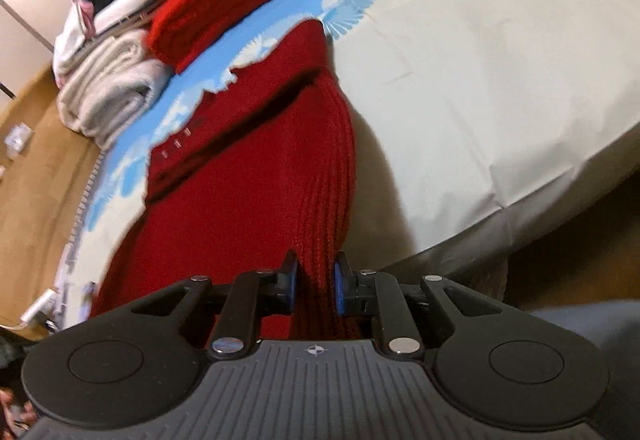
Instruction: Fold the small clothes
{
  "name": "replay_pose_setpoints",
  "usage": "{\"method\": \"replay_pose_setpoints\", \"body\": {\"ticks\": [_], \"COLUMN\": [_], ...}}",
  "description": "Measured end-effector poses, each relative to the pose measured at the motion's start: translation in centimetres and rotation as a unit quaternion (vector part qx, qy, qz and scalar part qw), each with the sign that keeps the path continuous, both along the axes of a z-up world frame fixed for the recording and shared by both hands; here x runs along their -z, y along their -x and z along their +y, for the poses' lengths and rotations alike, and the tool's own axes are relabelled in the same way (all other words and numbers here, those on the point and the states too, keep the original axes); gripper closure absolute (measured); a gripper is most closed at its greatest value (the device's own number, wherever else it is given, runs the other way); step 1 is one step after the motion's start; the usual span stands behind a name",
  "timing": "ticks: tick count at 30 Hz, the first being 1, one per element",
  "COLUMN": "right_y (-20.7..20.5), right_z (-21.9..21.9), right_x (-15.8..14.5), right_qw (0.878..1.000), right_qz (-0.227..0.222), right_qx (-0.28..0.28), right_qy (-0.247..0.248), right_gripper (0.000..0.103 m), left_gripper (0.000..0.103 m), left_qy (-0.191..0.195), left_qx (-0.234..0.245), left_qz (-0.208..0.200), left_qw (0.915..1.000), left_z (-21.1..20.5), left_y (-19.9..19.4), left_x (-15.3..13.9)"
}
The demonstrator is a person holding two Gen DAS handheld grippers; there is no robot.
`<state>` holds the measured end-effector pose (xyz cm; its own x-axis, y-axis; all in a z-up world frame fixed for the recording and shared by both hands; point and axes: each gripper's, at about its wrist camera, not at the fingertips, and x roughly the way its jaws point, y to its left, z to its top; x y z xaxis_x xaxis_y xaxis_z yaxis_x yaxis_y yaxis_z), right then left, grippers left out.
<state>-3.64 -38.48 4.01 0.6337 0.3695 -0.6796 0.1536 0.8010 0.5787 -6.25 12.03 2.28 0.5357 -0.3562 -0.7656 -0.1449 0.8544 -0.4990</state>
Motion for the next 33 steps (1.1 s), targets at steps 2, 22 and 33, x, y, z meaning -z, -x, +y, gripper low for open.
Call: {"method": "replay_pose_setpoints", "body": {"ticks": [2, 22, 33], "right_y": [-0.8, -31.8, -23.2], "right_z": [-0.8, -0.1, 0.9], "right_x": [-0.9, 1.7, 4.0], "right_qw": [1.0, 0.972, 0.975], "right_qz": [0.005, 0.067, 0.089], "right_qx": [0.016, 0.22, 0.204], "right_qy": [-0.022, -0.037, -0.002], "right_gripper": [0.085, 0.038, 0.033], "left_gripper": [0.093, 0.026, 0.016], "left_qy": [0.017, 0.062, 0.011], "left_qx": [-0.01, -0.236, -0.208], "left_qz": [-0.005, 0.053, 0.055], "left_qw": [0.9998, 0.9684, 0.9765], "left_z": [0.7, 7.8, 5.5], "left_y": [-0.8, -33.6, -25.3], "left_x": [-0.9, 0.9, 2.6]}}
